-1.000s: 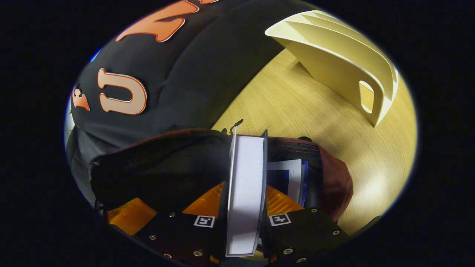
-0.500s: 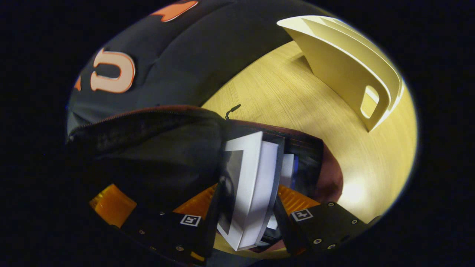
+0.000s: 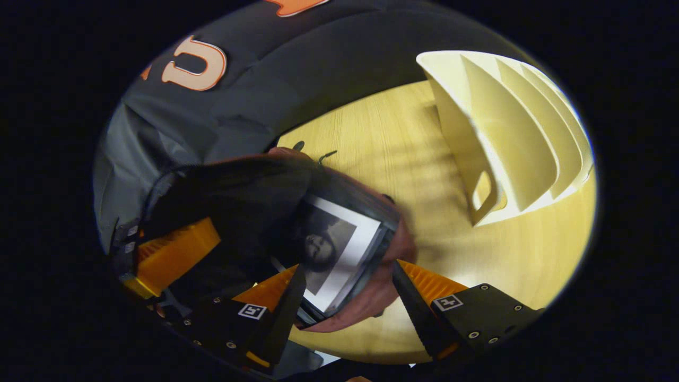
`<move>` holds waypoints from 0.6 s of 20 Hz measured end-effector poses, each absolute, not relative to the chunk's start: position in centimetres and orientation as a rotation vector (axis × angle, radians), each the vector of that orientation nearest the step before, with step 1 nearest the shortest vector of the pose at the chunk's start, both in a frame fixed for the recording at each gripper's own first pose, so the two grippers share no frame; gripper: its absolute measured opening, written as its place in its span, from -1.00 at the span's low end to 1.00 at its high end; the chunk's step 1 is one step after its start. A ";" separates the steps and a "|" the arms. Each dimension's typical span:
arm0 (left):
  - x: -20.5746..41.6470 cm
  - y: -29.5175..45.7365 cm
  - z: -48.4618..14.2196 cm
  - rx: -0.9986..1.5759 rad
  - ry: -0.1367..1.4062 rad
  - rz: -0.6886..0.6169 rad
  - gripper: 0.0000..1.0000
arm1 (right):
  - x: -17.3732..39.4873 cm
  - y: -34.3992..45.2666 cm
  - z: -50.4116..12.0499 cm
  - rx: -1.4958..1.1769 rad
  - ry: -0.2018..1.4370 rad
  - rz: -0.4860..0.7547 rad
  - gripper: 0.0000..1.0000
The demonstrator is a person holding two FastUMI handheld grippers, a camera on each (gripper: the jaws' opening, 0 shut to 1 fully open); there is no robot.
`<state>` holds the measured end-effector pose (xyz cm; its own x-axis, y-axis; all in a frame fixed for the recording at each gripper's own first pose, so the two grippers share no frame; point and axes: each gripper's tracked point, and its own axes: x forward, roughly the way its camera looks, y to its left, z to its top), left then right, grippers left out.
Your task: Open the schoolbag, grab two books from the bookshelf and put them into the schoolbag.
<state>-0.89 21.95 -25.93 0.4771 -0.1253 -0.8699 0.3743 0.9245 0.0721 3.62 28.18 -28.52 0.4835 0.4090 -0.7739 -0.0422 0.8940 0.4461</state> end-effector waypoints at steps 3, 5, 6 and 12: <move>-1.6 20.7 -26.4 0.260 1.029 -0.249 -0.66 | 4.1 23.8 -25.1 0.358 0.949 0.310 0.95; -2.2 19.6 -26.8 0.242 1.029 -0.203 -0.57 | 5.1 20.4 -22.7 0.354 0.889 0.304 0.95; -2.3 19.0 -27.0 0.230 1.026 -0.174 -0.53 | 5.6 18.8 -21.8 0.355 0.859 0.302 0.95; -3.0 13.9 -25.9 0.167 0.951 -0.086 -0.19 | 7.9 11.1 -17.1 0.384 0.689 0.244 0.94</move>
<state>-2.95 13.87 -25.87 0.5789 0.0002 -0.8154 0.1463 0.9838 0.1041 7.85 11.06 -17.10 0.7477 0.3419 -0.5692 -0.0918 0.9022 0.4214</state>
